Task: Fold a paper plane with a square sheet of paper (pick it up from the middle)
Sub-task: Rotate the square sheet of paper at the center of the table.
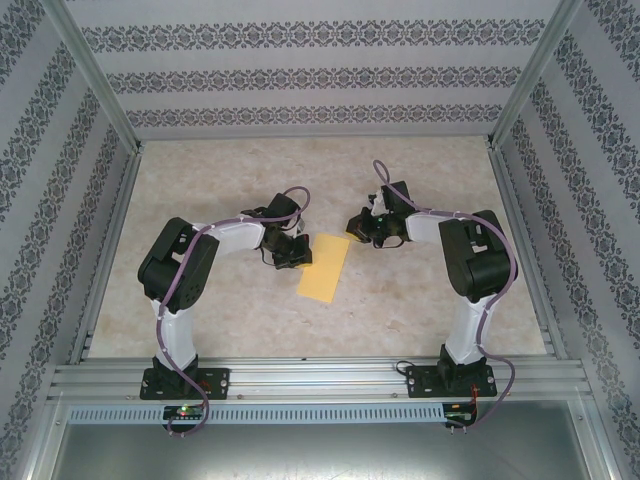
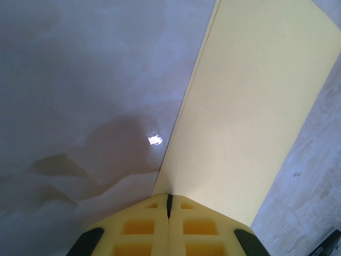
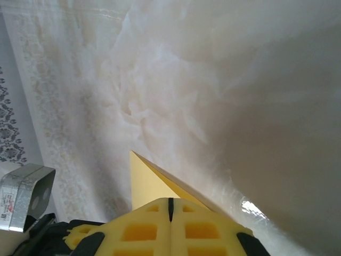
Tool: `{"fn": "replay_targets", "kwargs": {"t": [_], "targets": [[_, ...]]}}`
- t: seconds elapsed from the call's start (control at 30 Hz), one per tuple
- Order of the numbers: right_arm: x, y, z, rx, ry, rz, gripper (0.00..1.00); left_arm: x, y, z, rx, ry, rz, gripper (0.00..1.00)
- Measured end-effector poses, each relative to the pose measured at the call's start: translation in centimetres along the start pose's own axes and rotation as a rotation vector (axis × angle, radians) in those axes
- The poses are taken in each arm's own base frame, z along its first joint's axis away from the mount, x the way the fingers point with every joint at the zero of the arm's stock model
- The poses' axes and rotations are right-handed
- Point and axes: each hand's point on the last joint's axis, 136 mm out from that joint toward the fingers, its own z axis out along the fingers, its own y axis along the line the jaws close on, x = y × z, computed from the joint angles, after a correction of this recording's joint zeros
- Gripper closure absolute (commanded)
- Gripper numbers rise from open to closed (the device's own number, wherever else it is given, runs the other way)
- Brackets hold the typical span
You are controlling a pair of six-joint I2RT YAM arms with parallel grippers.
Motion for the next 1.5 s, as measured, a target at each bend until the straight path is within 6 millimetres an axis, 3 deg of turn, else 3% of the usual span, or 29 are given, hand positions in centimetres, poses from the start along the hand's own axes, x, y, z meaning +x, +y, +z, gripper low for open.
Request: {"fn": "replay_targets", "kwargs": {"t": [0.23, 0.5, 0.6, 0.8, 0.97, 1.07, 1.2, 1.3, 1.43, 1.5], "targets": [[0.8, -1.8, 1.4, 0.023, 0.037, 0.034, 0.94, 0.0, 0.0, 0.0, 0.000, 0.000, 0.000, 1.00], [0.9, -1.6, 1.0, 0.036, 0.040, 0.018, 0.90, 0.2, 0.1, -0.1, 0.001, -0.002, -0.002, 1.00], [1.0, -0.5, -0.3, 0.039, 0.021, -0.005, 0.87, 0.6, 0.3, -0.3, 0.000, -0.001, -0.014, 1.00], [1.2, 4.6, -5.4, -0.030, -0.089, -0.117, 0.79, 1.3, 0.4, -0.5, -0.002, -0.001, -0.074, 1.00], [4.2, 4.5, -6.5, -0.016, -0.097, -0.138, 0.73, 2.3, 0.3, -0.4, 0.034, -0.035, -0.176, 1.00], [6.9, 3.3, -5.9, 0.028, -0.063, -0.126, 0.67, 3.2, 0.1, -0.3, 0.057, -0.048, -0.227, 0.93], [9.7, 2.4, -5.2, 0.091, -0.024, -0.139, 0.63, 3.8, -0.1, -0.7, 0.037, -0.071, -0.254, 0.69], [11.1, 2.0, -5.0, 0.125, -0.019, -0.151, 0.57, 3.3, -0.2, -3.1, 0.006, -0.150, -0.243, 0.58], [12.7, 0.9, -4.6, 0.167, -0.006, -0.141, 0.55, 2.1, -0.7, -7.0, 0.003, -0.273, -0.213, 0.54], [13.2, 0.7, -4.4, 0.176, 0.000, -0.138, 0.55, 1.5, -0.5, -7.7, 0.007, -0.295, -0.217, 0.53]]}}
